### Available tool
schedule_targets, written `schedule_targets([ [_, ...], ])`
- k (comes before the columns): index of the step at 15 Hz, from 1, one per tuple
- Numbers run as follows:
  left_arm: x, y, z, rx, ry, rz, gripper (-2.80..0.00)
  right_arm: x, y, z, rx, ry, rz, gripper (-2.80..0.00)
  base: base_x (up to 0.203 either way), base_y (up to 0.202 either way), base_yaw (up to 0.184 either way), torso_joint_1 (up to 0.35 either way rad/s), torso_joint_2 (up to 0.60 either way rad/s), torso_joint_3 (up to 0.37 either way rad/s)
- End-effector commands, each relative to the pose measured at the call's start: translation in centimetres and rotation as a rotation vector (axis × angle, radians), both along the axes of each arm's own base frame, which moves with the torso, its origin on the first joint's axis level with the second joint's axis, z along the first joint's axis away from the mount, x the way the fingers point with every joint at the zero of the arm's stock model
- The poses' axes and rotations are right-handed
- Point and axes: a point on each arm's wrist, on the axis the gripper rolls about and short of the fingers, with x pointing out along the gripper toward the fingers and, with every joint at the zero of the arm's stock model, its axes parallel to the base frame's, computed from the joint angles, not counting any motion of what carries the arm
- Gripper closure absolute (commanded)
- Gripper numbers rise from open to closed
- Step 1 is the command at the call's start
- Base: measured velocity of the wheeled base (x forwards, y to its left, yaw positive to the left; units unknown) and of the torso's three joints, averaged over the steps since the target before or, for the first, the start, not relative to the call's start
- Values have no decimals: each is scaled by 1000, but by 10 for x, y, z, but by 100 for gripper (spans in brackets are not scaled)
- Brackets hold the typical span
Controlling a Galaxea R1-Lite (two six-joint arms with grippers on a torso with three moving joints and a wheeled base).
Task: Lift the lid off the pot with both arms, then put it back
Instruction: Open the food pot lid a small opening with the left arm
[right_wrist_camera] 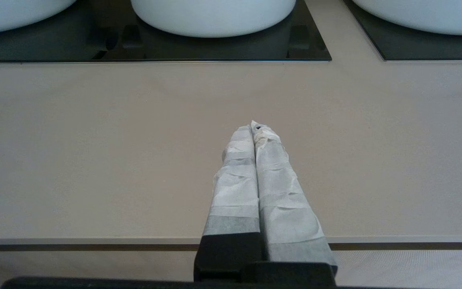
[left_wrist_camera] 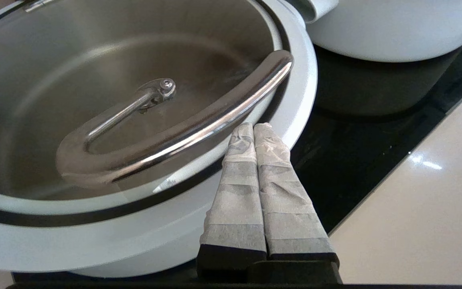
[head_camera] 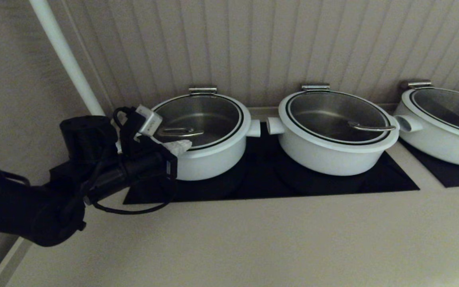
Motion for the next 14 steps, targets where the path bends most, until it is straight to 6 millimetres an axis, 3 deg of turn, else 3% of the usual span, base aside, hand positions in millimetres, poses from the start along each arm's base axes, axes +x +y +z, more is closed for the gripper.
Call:
schedule_targets([
  [1, 5, -2, -4, 3, 4, -2, 0, 0, 0, 0, -1, 1, 0, 0, 0, 0, 0, 0, 0, 0],
  [14, 31, -1, 2, -8, -38, 25, 0, 0, 0, 0, -1, 0, 0, 0, 0, 0, 0, 0, 0, 0],
])
